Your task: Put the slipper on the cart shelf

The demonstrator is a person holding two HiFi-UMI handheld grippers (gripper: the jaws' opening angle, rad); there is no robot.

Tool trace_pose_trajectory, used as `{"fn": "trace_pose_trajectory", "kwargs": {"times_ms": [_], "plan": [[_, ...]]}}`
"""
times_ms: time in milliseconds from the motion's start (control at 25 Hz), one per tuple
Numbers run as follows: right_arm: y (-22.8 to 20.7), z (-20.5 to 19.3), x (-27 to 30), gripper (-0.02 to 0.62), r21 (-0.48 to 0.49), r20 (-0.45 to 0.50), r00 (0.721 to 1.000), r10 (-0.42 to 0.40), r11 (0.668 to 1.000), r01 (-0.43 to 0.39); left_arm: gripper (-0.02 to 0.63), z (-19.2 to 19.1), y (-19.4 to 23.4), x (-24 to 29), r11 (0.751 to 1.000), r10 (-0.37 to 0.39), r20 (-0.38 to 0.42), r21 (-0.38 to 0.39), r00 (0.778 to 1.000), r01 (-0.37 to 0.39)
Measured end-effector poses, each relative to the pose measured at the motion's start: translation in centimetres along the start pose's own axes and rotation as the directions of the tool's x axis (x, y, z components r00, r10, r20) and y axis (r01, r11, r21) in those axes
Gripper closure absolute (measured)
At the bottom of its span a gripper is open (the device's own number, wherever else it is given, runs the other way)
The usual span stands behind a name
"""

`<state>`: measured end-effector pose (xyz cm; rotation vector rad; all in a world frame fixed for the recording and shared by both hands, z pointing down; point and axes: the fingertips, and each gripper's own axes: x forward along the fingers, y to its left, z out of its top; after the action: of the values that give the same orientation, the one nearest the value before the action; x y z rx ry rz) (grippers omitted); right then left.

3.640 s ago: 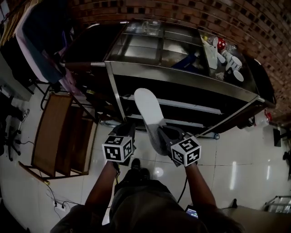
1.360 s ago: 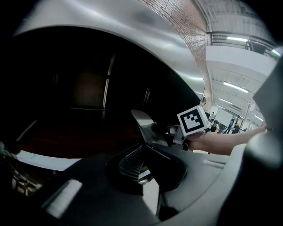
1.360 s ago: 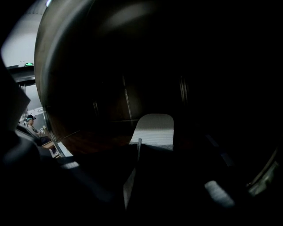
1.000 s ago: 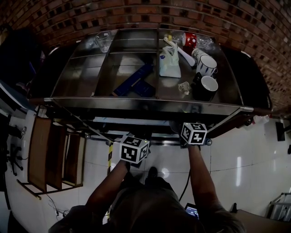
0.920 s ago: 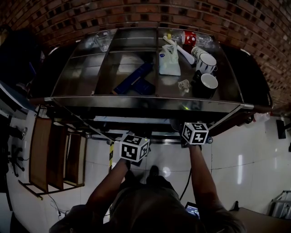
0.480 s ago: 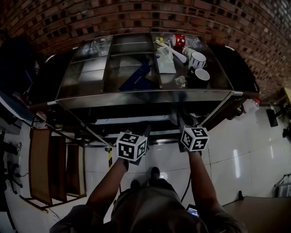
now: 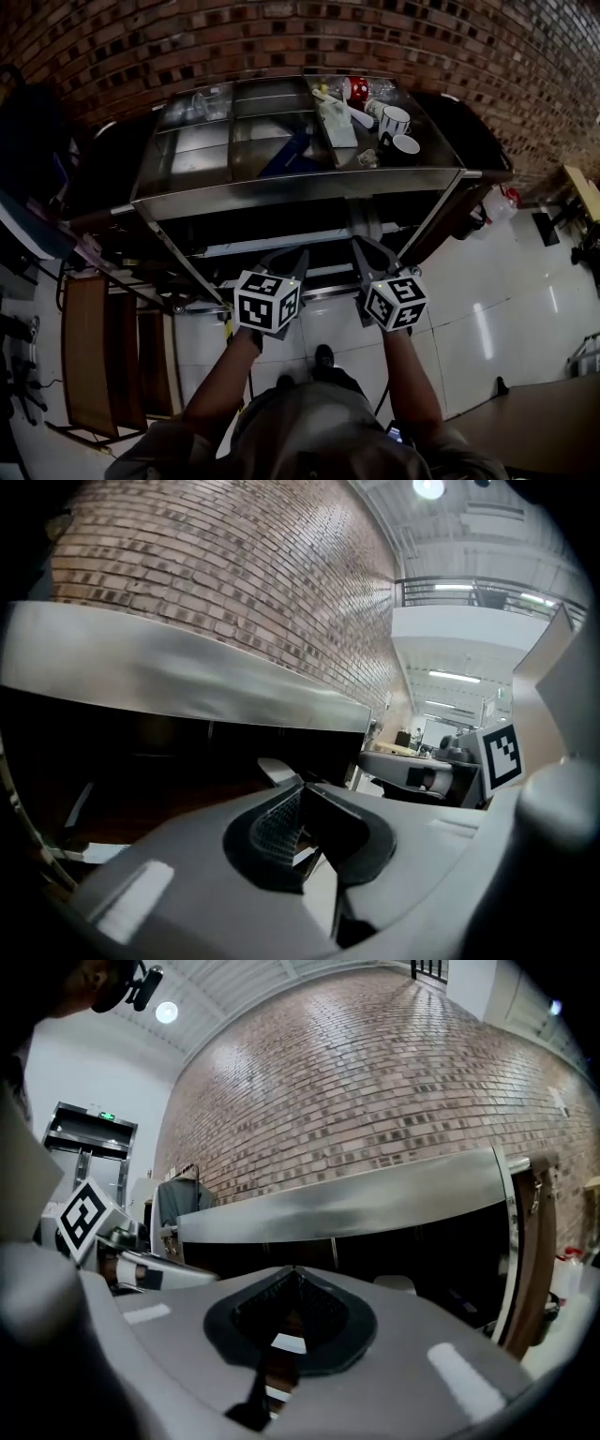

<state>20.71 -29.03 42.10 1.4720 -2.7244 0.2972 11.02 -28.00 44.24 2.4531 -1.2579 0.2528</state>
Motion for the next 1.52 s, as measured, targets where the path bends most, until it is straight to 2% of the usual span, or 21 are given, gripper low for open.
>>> {"fn": "trace_pose_trajectory", "kwargs": {"times_ms": [240, 440, 1520], "plan": [[4.2, 0.4, -1.9, 0.595, -0.013, -0.004, 0.998, 0.066, 0.998, -0.066, 0.598, 0.1, 0.0, -2.0, 1.0, 0.017, 0.023, 0.006, 1.0, -0.017], [5.8, 0.2, -2.2, 0.595, -0.001, -0.003, 0.995, 0.1, 0.995, -0.1, 0.598, -0.2, 0.2, -3.5, 1.0, 0.029, 0.035, -0.001, 0.999, -0.029], [5.6, 1.3, -1.1, 0.595, 0.035, 0.01, 0.991, 0.131, 0.991, -0.131, 0.598, 0.8, 0.7, -3.8, 0.999, 0.036, 0.043, -0.002, 0.998, -0.036]]}}
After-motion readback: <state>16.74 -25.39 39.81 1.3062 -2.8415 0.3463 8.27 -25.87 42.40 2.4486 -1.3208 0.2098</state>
